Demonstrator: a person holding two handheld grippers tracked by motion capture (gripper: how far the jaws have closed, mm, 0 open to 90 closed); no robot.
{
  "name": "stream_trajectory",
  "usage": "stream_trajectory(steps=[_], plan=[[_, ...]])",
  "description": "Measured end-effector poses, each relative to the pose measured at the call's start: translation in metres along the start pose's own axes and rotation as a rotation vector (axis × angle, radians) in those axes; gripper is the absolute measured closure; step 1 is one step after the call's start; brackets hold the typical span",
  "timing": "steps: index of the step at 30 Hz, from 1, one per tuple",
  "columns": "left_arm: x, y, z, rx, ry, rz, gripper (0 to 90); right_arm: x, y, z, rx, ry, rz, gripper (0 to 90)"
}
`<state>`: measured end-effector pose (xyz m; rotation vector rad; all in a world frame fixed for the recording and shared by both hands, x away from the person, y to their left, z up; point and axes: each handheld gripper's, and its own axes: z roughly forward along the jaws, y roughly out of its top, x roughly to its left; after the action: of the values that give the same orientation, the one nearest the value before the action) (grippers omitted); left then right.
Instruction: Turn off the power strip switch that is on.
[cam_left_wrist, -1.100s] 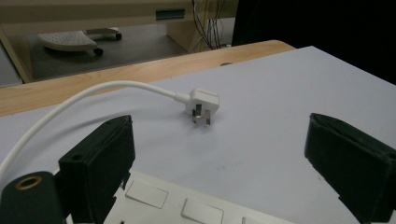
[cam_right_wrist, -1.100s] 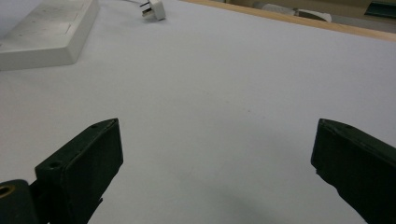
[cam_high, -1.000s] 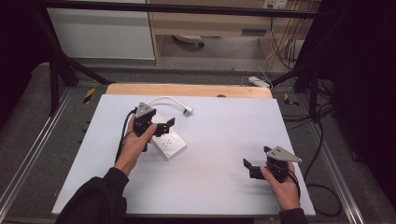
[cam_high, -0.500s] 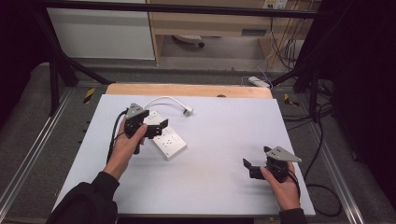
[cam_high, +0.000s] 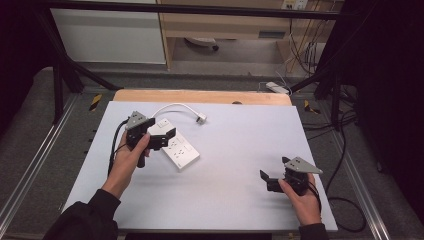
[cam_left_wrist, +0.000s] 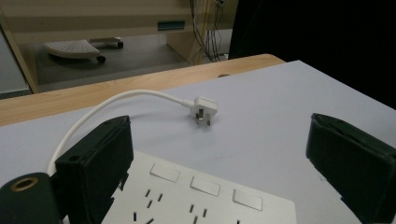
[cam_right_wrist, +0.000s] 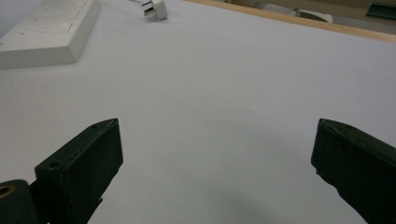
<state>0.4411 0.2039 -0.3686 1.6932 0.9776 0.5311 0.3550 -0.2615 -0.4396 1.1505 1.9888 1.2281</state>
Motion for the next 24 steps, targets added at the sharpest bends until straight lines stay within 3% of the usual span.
stream_trajectory(steps=[24], plan=[[-0.001, -0.013, -0.043, -0.006, -0.003, -0.014, 6.8, 0.0, 0.0, 0.0, -0.003, 0.003, -0.002, 2.5]])
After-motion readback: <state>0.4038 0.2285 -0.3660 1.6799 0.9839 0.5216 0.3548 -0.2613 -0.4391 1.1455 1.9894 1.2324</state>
